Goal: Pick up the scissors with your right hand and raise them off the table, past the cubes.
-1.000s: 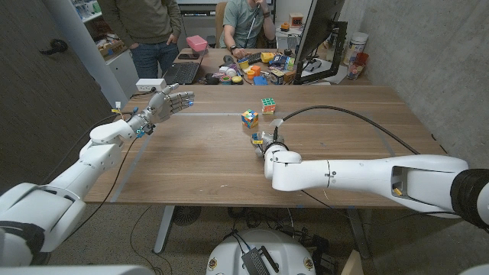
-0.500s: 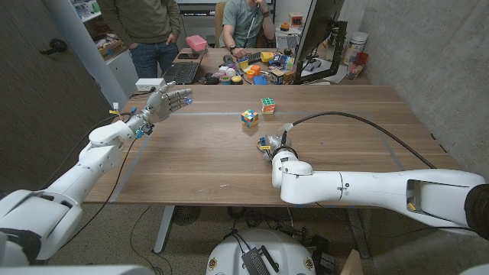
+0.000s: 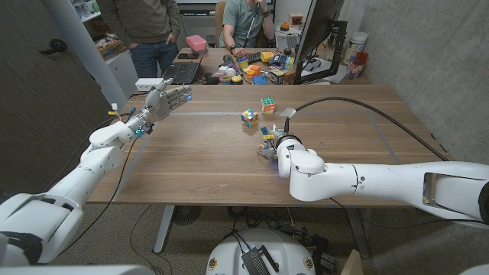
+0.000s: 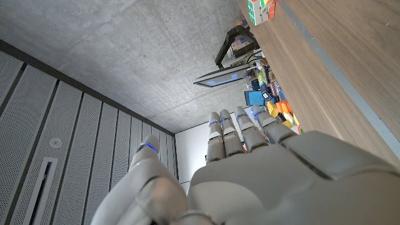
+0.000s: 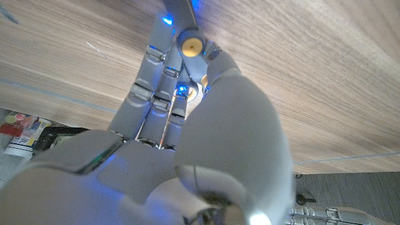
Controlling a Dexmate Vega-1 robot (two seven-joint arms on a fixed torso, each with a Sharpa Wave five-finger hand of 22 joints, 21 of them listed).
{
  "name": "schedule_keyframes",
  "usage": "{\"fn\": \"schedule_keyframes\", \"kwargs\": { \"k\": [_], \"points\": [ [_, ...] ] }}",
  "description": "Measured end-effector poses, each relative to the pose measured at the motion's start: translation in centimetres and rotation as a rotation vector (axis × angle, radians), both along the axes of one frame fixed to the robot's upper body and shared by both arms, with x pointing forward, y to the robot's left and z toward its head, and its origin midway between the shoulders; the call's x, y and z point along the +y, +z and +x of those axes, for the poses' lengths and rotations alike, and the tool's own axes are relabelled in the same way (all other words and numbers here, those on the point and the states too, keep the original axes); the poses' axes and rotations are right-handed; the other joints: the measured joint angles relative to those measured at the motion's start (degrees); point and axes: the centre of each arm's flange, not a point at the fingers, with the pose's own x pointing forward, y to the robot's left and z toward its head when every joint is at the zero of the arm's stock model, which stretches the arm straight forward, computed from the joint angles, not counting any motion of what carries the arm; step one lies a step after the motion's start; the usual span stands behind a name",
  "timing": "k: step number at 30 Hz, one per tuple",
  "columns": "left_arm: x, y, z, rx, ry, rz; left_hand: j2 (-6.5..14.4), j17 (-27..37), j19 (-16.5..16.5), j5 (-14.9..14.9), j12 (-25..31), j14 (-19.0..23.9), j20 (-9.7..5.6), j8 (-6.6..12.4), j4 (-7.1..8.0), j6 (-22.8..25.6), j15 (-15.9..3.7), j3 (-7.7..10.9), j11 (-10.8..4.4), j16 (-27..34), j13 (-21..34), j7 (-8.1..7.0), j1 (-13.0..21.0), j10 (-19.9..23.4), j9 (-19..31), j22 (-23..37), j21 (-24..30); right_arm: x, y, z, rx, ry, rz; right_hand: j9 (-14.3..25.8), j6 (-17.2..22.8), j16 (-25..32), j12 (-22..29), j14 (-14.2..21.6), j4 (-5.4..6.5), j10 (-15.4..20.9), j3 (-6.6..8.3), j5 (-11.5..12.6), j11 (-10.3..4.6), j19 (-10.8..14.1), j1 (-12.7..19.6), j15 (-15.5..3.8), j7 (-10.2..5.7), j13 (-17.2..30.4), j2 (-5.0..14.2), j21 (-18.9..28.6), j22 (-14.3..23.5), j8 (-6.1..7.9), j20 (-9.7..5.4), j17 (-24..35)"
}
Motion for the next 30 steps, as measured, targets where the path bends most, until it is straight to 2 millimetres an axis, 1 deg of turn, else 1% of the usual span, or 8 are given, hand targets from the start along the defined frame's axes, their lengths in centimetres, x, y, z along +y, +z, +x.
{"fn": "schedule_keyframes", "kwargs": {
  "k": [2, 5, 13, 17, 24, 26, 29, 30],
  "points": [
    [-0.1, 0.1, -0.1, -0.005, -0.006, -0.005, 0.0, 0.0, 0.0, 0.0, 0.0, 0.0, 0.0, 0.0, 0.0, 0.0, 0.0, 0.0, 0.0, 0.0, 0.0, 0.0, 0.0, 0.0, 0.0, 0.0, 0.0, 0.2, 0.7, -0.2, -0.001, 0.0, -0.001, 0.0, 0.34, 0.01, 0.0, 0.0, 0.02, 0.0, 0.01, 0.01, 0.0, 0.0, 0.0, 0.0, 0.26, 0.01, 0.0, 0.21, 0.09, 0.0, 0.0, 0.06],
    [0.0, 0.0, -0.1, -0.01, -0.013, -0.019, 0.0, 0.0, 0.0, 0.0, 0.0, 0.0, 0.0, 0.0, 0.01, 0.0, 0.0, 0.01, 0.0, 0.0, 0.0, 0.0, 0.0, 0.0, 0.0, 0.0, 0.0, 0.2, 2.9, -0.9, -0.036, -0.016, -0.024, 0.0, 1.31, -0.36, 0.01, 0.0, 0.09, 0.32, 0.08, 0.1, -0.1, -0.01, -0.08, 0.0, 0.3, 0.03, 0.08, 0.22, 0.13, -0.06, 0.0, 0.17],
    [0.2, 0.1, 0.0, -0.02, -0.024, -0.047, 0.0, 0.0, -0.32, 0.0, 0.0, -0.29, 0.31, 0.0, 0.02, 0.0, -0.29, 0.02, -0.02, 0.0, 0.0, 0.0, 0.0, -0.02, 0.0, 0.0, 0.0, 0.3, 6.3, -2.6, -0.083, -0.03, -0.059, 0.0, 2.14, -0.39, 0.01, 0.0, 0.17, 0.5, 0.0, 0.26, -0.12, -0.01, -0.22, 0.0, 0.32, 0.06, 0.22, 1.11, 0.12, -0.13, 0.01, 0.43],
    [0.3, 0.2, 0.0, -0.028, -0.033, -0.058, 0.0, 0.0, -0.32, 0.0, 0.0, -0.29, 0.31, 0.0, -0.08, 0.0, -0.29, -0.08, -0.12, 0.0, 0.0, 0.0, 0.0, -0.3, 0.0, 0.0, 0.0, 0.5, 8.8, -3.7, -0.107, -0.022, -0.065, 0.01, 2.34, -0.39, 0.01, 0.02, 0.17, 0.5, 0.0, 0.27, -0.12, -0.05, -0.22, 0.02, 0.5, 0.07, 0.22, 1.43, 0.12, -0.19, 0.05, 0.44],
    [0.3, 0.3, 0.2, -0.033, -0.049, -0.08, 0.0, 0.0, -0.32, 0.0, 0.0, -0.29, 0.31, 0.0, -0.14, 0.0, -0.29, -0.14, -0.11, 0.0, 0.0, 0.0, 0.0, -0.3, 0.0, 0.0, 0.0, 0.8, 12.0, -5.5, -0.126, 0.0, -0.062, 0.21, 2.54, -0.49, 0.01, 0.21, 0.25, 0.5, -0.07, 0.26, -0.12, -0.34, -0.22, 0.22, 0.53, 0.07, 0.22, 1.87, 0.12, -0.2, 0.33, 0.67],
    [0.3, 0.3, 0.2, -0.038, -0.057, -0.087, 0.0, 0.0, -0.31, 0.0, 0.0, -0.29, 0.31, 0.0, -0.14, 0.0, -0.29, -0.14, -0.11, 0.0, 0.0, 0.0, 0.0, -0.3, 0.0, 0.0, 0.0, 1.0, 13.5, -6.4, -0.136, 0.007, -0.071, 0.23, 2.54, -0.72, 0.01, 0.21, 0.25, 0.5, -0.08, 0.26, -0.12, -0.34, -0.22, 0.22, 0.53, 0.07, 0.22, 1.87, 0.12, -0.2, 0.33, 0.77],
    [0.3, 0.4, 0.2, -0.043, -0.066, -0.095, 0.0, 0.0, -0.31, 0.0, 0.0, -0.29, 0.31, 0.0, -0.14, 0.0, -0.29, -0.14, -0.11, 0.0, 0.0, 0.0, 0.0, -0.3, 0.0, 0.0, 0.0, 1.1, 15.2, -7.5, -0.153, 0.013, -0.075, 1.36, 2.54, -0.72, 0.01, 0.21, 0.25, 0.5, -0.08, 0.13, -0.12, -0.34, -0.22, 0.22, 0.53, 0.06, 0.22, 2.31, 0.33, -0.21, 0.33, 0.79],
    [0.3, 0.5, 0.3, -0.044, -0.066, -0.099, 0.0, 0.0, -0.31, 0.0, 0.0, -0.29, 0.31, 0.0, -0.14, 0.0, -0.29, -0.14, -0.11, 0.0, 0.0, 0.0, 0.0, -0.3, 0.0, 0.0, 0.0, 1.3, 15.3, -7.7, -0.152, 0.01, -0.099, 1.41, 2.54, -0.72, 0.01, 0.21, 0.25, 0.5, -0.08, -0.04, -0.11, -0.33, -0.22, 0.22, 0.53, 0.07, 0.21, 2.31, 0.36, -0.21, 0.33, 0.79]
  ]
}}
